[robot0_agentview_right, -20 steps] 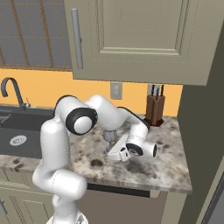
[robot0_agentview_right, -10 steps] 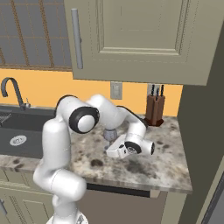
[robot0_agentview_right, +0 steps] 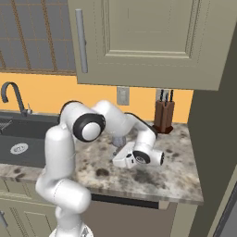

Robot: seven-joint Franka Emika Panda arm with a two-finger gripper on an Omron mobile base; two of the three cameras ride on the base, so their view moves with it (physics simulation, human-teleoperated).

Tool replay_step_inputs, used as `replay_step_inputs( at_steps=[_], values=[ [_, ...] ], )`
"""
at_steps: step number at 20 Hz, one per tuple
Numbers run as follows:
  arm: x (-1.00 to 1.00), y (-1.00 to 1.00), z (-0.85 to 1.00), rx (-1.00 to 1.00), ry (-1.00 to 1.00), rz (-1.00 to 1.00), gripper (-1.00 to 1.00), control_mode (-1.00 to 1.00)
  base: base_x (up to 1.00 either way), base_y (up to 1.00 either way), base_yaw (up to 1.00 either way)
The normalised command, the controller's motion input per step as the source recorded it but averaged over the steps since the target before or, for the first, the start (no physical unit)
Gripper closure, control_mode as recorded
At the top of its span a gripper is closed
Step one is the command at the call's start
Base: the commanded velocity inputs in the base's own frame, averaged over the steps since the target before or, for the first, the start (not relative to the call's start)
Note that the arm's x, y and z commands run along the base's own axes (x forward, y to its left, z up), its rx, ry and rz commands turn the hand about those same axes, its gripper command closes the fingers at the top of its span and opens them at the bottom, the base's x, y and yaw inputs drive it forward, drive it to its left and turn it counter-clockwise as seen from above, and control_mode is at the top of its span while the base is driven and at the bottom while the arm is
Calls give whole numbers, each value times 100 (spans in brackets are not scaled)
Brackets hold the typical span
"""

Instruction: Retrieve the wine glasses from the counter and place one next to each plate.

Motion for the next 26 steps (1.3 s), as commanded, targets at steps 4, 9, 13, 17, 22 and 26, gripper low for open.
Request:
replay_step_inputs(
  at_steps=[4,9,13,17,22,26],
  values=[
    [-39,8,57,0,-26,4,100,-100,0,0,0],
    [-39,25,89,0,-12,7,100,-100,0,0,0],
    [-52,36,91,3,18,8,100,-100,0,0,0],
    [-59,26,93,0,37,1,100,-100,0,0,0],
    [-55,32,74,-5,22,0,100,-100,0,0,0],
    [-50,19,50,-3,6,0,100,-100,0,0,0]
  ],
)
